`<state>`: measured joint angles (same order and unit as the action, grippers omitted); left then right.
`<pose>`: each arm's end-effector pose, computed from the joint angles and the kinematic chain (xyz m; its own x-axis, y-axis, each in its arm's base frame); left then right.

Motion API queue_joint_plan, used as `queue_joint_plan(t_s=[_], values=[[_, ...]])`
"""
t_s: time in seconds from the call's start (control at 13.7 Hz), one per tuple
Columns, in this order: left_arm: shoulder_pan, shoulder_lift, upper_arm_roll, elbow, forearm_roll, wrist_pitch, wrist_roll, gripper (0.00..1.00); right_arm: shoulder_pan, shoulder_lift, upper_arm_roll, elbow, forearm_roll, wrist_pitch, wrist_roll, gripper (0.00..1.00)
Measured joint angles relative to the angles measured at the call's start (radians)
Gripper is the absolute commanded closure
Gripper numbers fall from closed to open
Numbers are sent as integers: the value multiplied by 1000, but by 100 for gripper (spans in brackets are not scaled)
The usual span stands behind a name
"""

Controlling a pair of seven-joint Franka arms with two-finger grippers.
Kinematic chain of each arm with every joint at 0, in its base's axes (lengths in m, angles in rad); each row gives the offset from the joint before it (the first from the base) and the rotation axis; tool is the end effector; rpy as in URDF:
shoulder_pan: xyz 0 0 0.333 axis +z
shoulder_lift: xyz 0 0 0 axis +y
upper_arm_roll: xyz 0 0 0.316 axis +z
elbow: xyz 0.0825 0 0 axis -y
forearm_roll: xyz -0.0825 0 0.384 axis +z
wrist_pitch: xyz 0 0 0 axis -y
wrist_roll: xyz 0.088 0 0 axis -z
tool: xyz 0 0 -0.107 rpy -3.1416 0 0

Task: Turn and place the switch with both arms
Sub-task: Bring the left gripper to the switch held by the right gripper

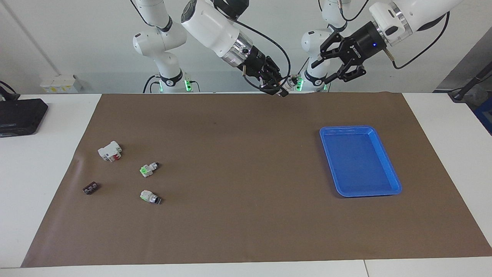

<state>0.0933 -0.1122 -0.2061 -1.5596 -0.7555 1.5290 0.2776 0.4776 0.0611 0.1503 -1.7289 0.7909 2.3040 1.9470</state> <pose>0.4986 -0.1409 0.7127 0.9029 -0.3358 0.2682 -0.4289 -0.6628 0.6138 0.4985 0.3768 0.5970 -0.0847 -0.6450 -0.7595 -0.9887 0.1488 -0.0161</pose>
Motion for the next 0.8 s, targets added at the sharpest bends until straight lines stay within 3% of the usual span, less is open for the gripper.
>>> queue_joint_plan(t_s=[0.36, 0.8], values=[[-24, -22, -11, -33, 0, 97, 26, 47, 0, 0, 0, 0, 0, -1, 0, 100], [-91, -74, -18, -189, 0, 302, 39, 50, 0, 0, 0, -1, -2, -1, 0, 100]])
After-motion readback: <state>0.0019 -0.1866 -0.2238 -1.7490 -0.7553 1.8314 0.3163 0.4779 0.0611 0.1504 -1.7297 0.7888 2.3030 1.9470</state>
